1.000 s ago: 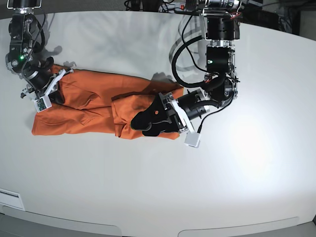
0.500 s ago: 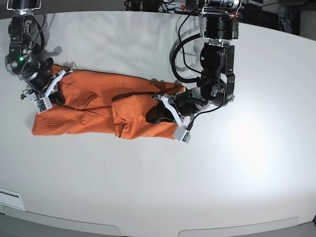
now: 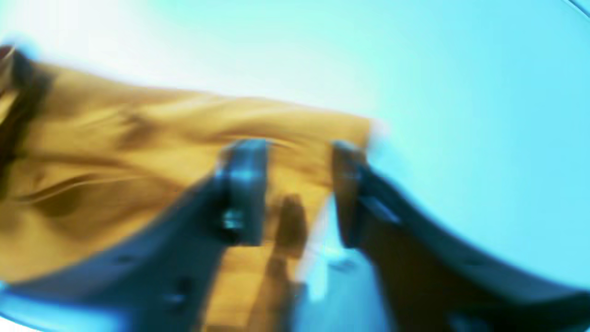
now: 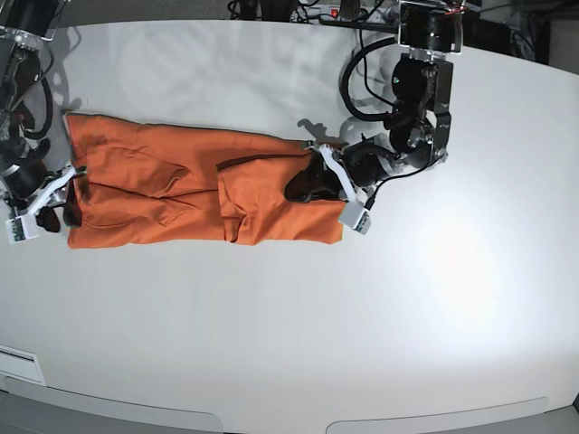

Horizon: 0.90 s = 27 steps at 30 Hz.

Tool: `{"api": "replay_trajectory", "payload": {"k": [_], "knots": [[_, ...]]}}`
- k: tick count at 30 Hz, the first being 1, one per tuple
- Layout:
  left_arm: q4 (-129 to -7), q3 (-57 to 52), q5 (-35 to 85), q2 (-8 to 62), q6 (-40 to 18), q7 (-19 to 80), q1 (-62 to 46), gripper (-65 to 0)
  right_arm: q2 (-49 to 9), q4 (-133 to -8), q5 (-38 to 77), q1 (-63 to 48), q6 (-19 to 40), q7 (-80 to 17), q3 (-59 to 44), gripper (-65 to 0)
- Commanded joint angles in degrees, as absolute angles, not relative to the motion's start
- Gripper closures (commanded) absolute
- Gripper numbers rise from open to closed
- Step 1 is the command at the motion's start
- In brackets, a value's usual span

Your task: Fold the T-shirt properly

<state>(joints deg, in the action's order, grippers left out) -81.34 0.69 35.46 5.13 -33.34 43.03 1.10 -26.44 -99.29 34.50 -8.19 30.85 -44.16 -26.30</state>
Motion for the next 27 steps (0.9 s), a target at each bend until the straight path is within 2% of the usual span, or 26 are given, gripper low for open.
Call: {"api": "replay_trajectory", "payload": {"k": [1, 5, 13, 20, 27], "knots": [[-81.2, 0.3, 31.4, 7.1, -31.2, 46.1, 1.0, 0.0, -27.8, -100.1, 35.3, -7.8, 29.8, -44.0, -28.3, -36.8], [-81.2, 0.3, 34.1, 10.4, -31.2, 46.3, 1.1, 0.0, -28.6, -97.3, 43.9, -8.1, 29.1, -50.7, -32.9, -37.7], [-81.2, 0.3, 35.0, 13.3, -31.2, 46.5, 1.1, 0.0, -28.6, -81.0, 63.0, -7.7, 36.9, -58.6, -35.0, -37.7], [-81.3, 0.3, 37.2, 13.3, -31.2, 46.9, 1.1, 0.0, -28.4, -74.3, 67.9, -7.7, 40.0, -64.4, -33.5, -37.7], [-81.3, 0.3, 37.6, 13.3, -31.2, 48.0, 1.1, 0.0, -28.3, -74.4, 67.3, -7.6, 40.0, -63.4, -21.5, -37.7]]}}
